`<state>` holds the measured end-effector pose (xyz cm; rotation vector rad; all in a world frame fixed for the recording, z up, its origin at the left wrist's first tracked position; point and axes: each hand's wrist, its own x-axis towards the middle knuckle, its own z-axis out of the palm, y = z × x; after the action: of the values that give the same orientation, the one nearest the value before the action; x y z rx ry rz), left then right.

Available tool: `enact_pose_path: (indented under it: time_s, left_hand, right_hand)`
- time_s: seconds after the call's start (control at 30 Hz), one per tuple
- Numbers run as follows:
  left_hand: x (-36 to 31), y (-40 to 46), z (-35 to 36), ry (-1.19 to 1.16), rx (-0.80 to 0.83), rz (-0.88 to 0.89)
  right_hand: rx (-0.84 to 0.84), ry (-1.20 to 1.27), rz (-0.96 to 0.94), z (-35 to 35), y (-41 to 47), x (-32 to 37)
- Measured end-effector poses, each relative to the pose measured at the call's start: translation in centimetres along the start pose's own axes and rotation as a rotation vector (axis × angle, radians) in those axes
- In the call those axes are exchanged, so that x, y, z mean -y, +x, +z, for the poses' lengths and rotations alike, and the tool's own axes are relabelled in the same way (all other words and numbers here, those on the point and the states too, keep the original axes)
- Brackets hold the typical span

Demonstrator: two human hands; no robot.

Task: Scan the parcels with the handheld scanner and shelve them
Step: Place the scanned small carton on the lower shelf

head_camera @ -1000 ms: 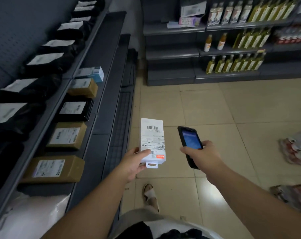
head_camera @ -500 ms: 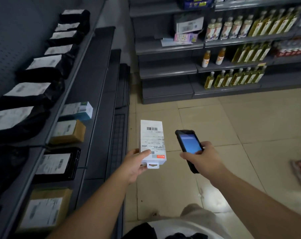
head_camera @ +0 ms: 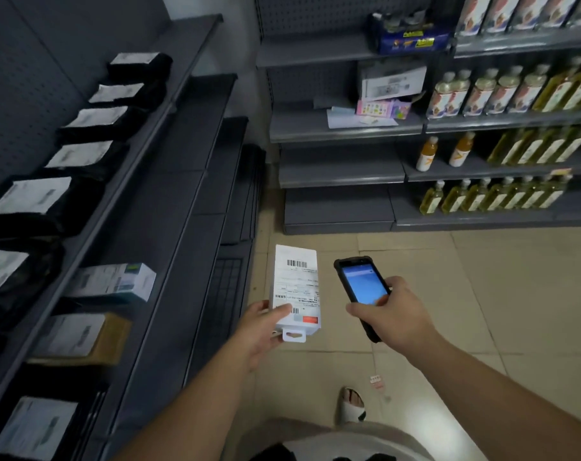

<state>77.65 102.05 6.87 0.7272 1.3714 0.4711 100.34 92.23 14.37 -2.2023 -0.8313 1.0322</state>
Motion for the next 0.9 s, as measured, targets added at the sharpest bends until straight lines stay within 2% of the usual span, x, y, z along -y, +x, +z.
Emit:
enact_pose_path:
  time_s: [0.17, 0.37, 0.7, 0.9]
  left_hand:
    - [-5.0, 3.8, 2.4, -0.113, -0.03, -0.013]
    - [-10.3, 9.5, 2.6, -0.189, -0.068, -0.038]
    - [-20.5, 19.6, -2.2, -0.236, -0.129, -0.059]
    - [-23.4, 23.0, -6.0, -0.275, -0.192, -0.061]
  right_hand:
    - [0.033, -0.016, -0.015, -1.8, 7.1, 4.0]
    - [0.038, -0.019, 0.0, -0.5, 14.9, 8.6]
    - [0.069, -0.036, -0.006, 4.7, 26.6, 18.8]
    - [0.144, -0.002, 0.017, 9.2, 32.3, 23.1]
